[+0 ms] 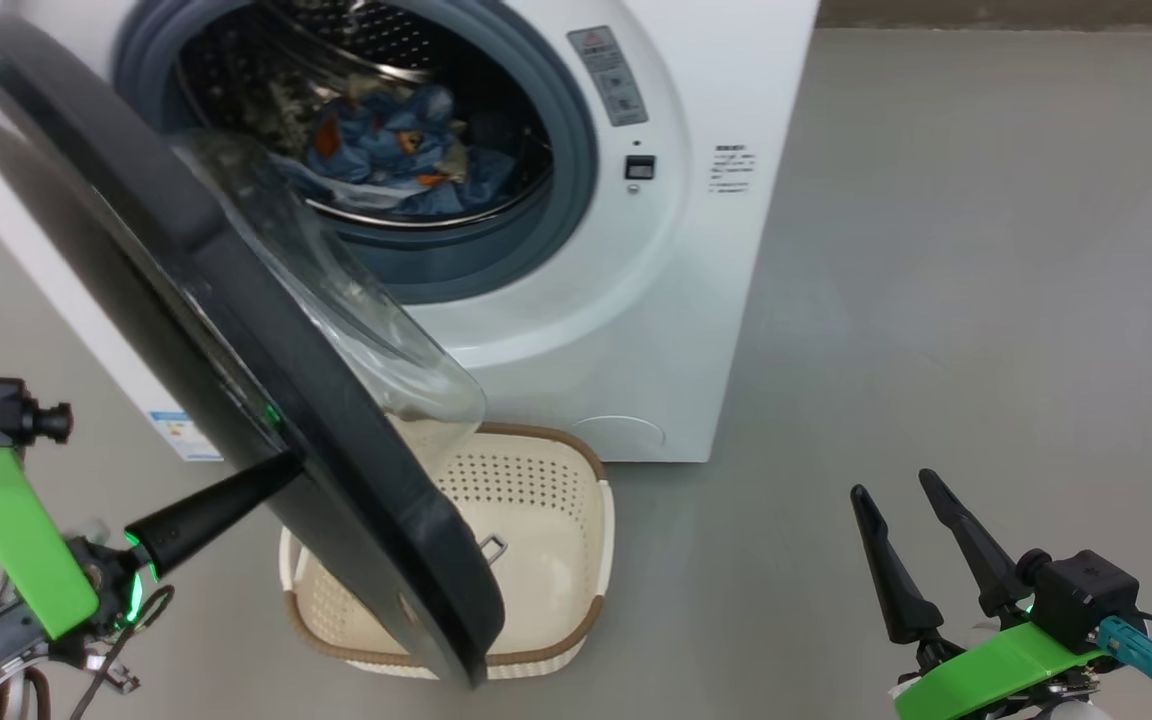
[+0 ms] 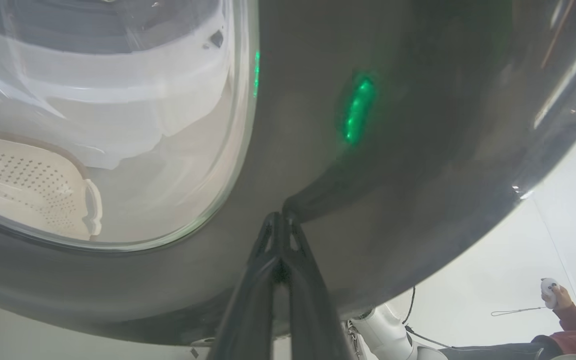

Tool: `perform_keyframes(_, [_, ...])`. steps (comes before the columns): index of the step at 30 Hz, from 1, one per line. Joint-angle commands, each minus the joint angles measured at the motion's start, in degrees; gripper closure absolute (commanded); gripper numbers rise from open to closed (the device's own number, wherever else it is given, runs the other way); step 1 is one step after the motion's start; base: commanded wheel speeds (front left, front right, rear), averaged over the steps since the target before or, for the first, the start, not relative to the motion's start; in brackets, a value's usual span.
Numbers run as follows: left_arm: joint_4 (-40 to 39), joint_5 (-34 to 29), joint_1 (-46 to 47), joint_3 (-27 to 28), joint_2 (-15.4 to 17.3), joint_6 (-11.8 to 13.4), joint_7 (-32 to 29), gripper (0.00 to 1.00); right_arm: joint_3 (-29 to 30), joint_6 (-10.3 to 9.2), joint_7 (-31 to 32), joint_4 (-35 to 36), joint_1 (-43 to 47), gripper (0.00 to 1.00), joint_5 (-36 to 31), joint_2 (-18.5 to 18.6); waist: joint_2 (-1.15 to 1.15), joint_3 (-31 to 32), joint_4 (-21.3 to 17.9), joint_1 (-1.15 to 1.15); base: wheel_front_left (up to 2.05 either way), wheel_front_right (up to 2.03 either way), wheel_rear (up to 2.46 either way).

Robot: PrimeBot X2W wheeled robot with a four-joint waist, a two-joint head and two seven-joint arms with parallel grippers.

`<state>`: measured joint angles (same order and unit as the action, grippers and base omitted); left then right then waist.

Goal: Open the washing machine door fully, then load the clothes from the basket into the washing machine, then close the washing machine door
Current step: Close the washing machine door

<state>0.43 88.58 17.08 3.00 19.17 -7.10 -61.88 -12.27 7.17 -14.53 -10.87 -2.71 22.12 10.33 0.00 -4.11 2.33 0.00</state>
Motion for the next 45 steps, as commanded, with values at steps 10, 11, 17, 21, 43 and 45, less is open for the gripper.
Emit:
perform_keyframes(10, [-0.20, -1.23, 3.11, 2.70, 1.73, -0.38, 2.85, 1.00, -0.25, 0.32, -0.47, 1.64, 0.78, 0.00, -0.04, 0.15, 0.00, 0.06, -5.19, 0.00, 0.00, 0.00, 0.00])
perform_keyframes(11, [-0.11, -1.31, 2.95, 2.83, 1.76, -0.38, 3.19, 1.00, -0.19, 0.32, -0.47, 1.66, 0.88, 0.00, -0.05, 0.13, 0.00, 0.12, -5.24, 0.00, 0.00, 0.00, 0.00])
perform_keyframes(17, [0.48, -1.89, 1.64, 4.14, 1.98, -0.38, 6.09, 1.00, 0.28, 0.32, -0.47, 1.64, 1.23, 0.00, -0.17, -0.16, 0.00, 0.23, -4.68, 0.00, 0.00, 0.00, 0.00])
perform_keyframes(21, [0.92, -2.16, 0.53, 5.14, 2.01, -0.38, 8.42, 1.00, 0.22, 0.32, -0.47, 1.58, 1.06, 0.00, -0.18, -0.27, 0.00, 0.31, -3.76, 0.00, 0.00, 0.00, 0.00])
perform_keyframes(43, [1.98, -5.93, -9.33, 8.77, 2.02, -0.38, 28.73, 0.00, -0.03, 0.32, -0.47, 1.26, 1.38, 0.00, 0.01, -0.09, 0.00, 1.73, 1.21, 0.00, 0.00, 0.00, 0.00])
perform_keyframes(45, [2.18, -5.67, -10.57, 8.72, 1.66, -0.38, 31.26, 0.00, 0.02, 0.32, -0.47, 1.21, 1.57, 0.00, 0.05, -0.08, 0.00, 2.07, 1.62, 0.00, 0.00, 0.00, 0.00])
